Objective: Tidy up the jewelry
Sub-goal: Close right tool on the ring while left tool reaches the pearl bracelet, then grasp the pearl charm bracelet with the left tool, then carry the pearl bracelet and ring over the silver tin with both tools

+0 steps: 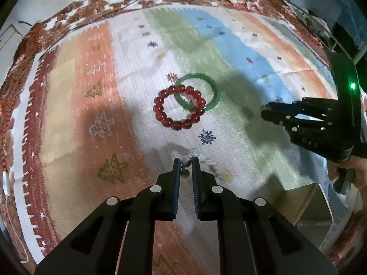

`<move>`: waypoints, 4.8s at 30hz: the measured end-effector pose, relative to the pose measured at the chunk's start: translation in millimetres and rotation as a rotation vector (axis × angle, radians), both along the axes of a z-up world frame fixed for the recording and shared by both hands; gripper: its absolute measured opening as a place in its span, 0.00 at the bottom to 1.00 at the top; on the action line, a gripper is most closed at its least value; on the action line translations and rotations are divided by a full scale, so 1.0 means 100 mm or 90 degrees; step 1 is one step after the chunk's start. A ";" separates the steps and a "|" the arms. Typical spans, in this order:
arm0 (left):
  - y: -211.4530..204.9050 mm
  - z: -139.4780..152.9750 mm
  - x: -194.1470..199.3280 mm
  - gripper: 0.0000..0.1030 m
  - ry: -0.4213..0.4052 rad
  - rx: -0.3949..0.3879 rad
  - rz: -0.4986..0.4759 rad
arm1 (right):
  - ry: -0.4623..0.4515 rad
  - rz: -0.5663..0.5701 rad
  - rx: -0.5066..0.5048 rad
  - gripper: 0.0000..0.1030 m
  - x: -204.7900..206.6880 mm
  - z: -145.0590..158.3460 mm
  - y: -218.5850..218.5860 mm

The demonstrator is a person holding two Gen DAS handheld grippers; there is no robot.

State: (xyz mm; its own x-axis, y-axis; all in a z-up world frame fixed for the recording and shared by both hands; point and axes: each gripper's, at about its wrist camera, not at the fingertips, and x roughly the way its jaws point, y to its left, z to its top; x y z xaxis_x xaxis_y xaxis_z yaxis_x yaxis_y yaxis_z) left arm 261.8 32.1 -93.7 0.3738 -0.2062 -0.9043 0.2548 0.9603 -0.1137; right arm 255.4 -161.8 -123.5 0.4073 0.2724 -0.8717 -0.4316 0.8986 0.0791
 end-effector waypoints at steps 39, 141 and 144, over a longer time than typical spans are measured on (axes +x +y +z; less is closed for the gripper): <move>-0.08 0.93 -0.81 0.03 -0.177 -0.124 0.048 | -0.100 0.034 0.105 0.22 -0.93 1.01 -0.13; -0.25 1.06 -1.38 0.18 -0.212 -0.091 0.019 | -0.103 0.127 0.134 0.22 -1.67 1.16 0.03; -0.29 1.05 -1.50 0.19 -0.214 -0.099 0.009 | -0.101 0.130 0.140 0.22 -1.75 1.16 0.01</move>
State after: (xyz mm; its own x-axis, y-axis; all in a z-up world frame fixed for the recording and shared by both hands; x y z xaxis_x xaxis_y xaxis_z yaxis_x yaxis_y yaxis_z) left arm 111.7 3.3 11.7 0.6483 -0.3241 -0.6889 0.2891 0.9419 -0.1710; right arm 80.1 -160.8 -7.9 0.4501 0.5369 -0.7135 -0.6237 0.7609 0.1792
